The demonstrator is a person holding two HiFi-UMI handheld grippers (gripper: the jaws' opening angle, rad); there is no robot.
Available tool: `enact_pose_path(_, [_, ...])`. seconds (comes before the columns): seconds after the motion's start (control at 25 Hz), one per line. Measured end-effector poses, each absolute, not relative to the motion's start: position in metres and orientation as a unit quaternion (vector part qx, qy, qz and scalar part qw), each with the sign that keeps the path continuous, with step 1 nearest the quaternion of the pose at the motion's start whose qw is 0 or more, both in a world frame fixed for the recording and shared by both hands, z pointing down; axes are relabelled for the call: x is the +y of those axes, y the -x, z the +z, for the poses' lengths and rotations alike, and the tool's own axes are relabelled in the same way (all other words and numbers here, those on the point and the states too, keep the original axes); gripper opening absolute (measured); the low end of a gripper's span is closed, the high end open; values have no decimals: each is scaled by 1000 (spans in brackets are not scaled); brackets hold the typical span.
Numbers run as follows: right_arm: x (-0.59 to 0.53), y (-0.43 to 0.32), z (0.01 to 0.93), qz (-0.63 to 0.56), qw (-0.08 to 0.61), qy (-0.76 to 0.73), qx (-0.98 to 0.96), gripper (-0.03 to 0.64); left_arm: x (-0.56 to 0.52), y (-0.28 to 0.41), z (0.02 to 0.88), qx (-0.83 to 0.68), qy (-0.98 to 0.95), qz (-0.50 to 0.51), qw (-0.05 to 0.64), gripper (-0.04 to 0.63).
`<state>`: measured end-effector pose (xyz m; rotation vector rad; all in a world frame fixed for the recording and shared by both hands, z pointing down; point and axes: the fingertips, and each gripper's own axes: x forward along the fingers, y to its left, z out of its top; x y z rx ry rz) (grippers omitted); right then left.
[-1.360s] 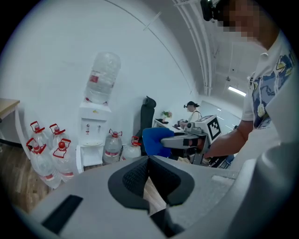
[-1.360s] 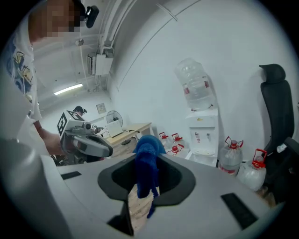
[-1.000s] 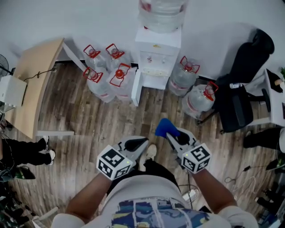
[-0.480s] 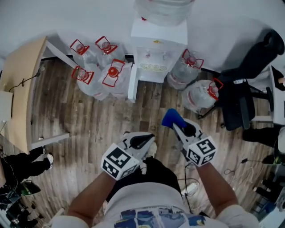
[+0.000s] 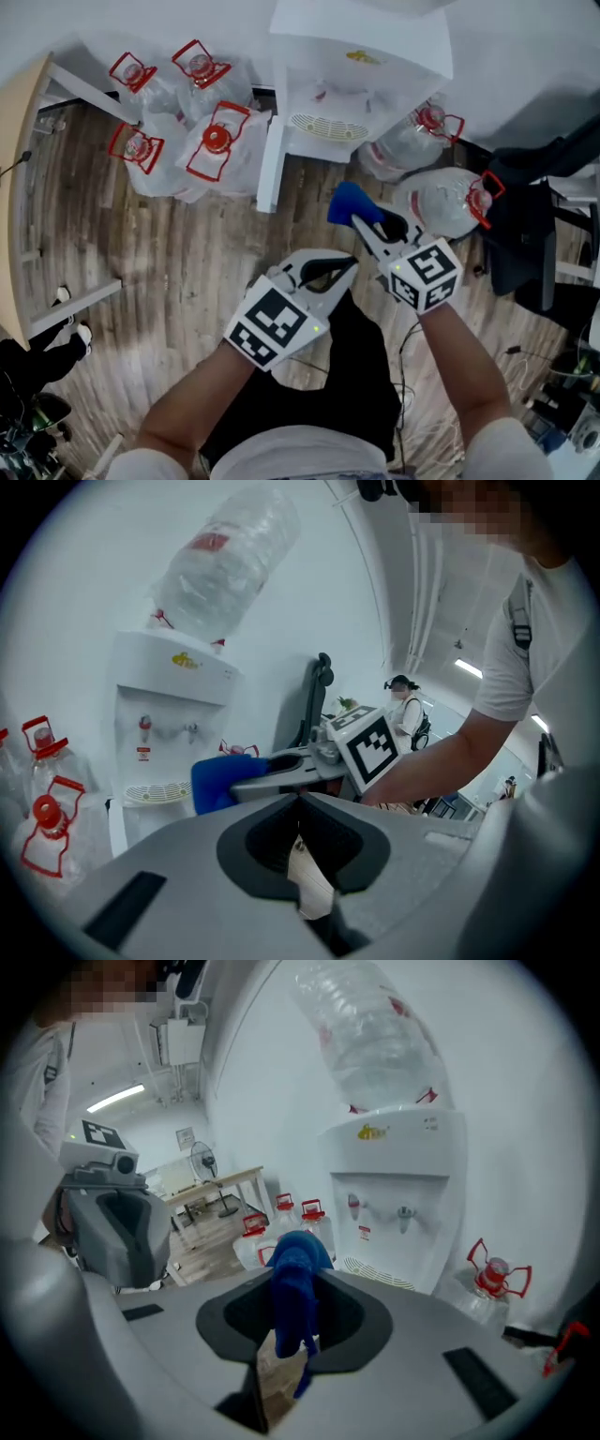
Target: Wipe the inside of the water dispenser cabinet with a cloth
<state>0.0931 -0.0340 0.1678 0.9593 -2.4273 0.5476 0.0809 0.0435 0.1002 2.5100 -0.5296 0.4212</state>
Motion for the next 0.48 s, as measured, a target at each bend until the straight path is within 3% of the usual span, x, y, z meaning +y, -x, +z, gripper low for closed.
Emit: enact_pose_path(0.48, [-152, -107, 435, 112, 299, -292, -902, 86, -47, -134, 328, -214, -939, 137, 231, 3])
